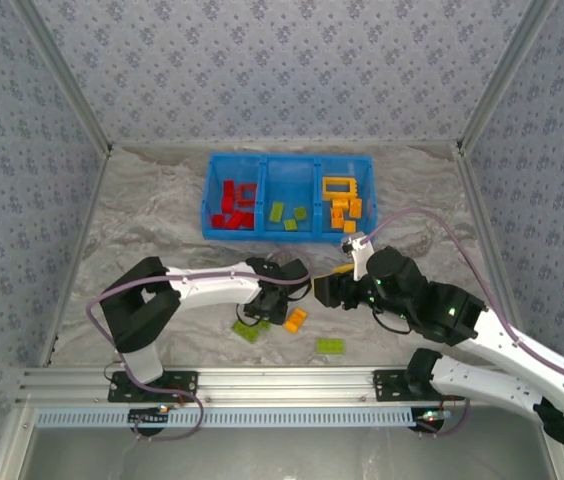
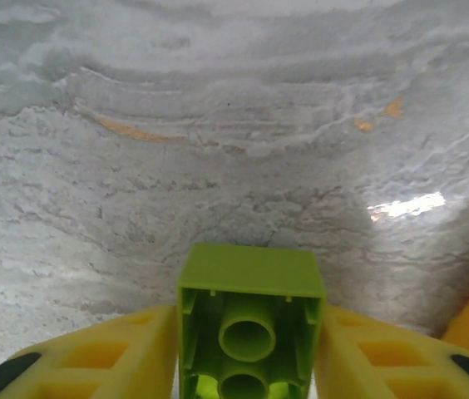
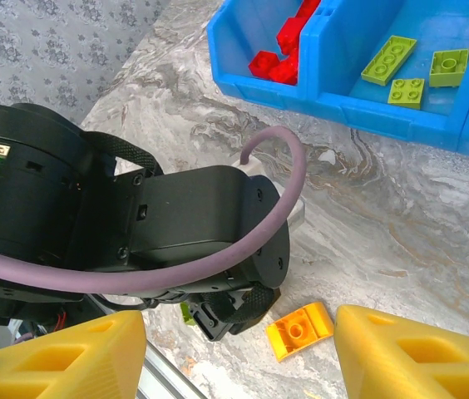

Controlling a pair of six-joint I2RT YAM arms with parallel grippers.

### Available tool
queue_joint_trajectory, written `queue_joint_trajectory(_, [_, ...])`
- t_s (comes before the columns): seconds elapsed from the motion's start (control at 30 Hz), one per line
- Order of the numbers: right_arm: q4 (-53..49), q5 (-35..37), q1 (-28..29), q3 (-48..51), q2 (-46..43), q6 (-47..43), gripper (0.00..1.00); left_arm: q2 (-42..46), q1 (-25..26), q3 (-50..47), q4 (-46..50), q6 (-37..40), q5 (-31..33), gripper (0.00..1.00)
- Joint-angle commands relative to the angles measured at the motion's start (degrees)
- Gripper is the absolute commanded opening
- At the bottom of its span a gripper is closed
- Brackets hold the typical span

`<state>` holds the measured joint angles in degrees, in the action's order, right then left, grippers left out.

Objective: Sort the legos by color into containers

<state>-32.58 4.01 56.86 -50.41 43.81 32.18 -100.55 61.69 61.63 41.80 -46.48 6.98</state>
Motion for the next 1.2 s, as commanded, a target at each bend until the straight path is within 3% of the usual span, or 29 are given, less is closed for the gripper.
queue_joint_trajectory(0.0, [0.0, -0.2, 0.5, 0.9, -0.6, 1.1, 0.64, -0.4, -0.3, -0.5, -0.3, -0.3, 0.4, 0.38])
queue_joint_trajectory(0.1, [-0.2, 0.0, 0.5, 1.0, -0.7, 1.2, 0.64, 0.6, -0.3, -0.7, -0.2, -0.5, 1.7, 0.32])
queue_joint_trajectory(0.23, [-0.1, 0.2, 0.5, 0.6, -1.1, 0.4, 0.64, 3.4, -1.0, 3.3, 3.8, 0.9, 4.6, 0.32])
queue_joint_trajectory(0.5, [8.0, 0.6, 1.4, -1.1, 0.3, -8.0, 0.65, 6.5, -14.5, 24.2, 8.9, 9.6, -0.6, 0.32])
queue_joint_trajectory(0.73, [17.9, 8.0, 2.3, -0.6, 8.2, -12.2, 0.64, -5.1, -21.4, 40.9, 4.2, 15.5, -3.9, 0.32])
queue_joint_trajectory(1.03, [26.5, 13.0, 3.2, 1.4, 13.2, -12.6, 0.65, -31.0, -25.0, 67.5, 5.8, 17.8, 0.3, 0.31])
queue_joint_trajectory(1.17, [29.3, 14.5, 4.2, 3.4, 13.2, -11.9, 0.65, -38.7, -25.9, 74.4, 5.8, 18.1, 0.6, 0.31])
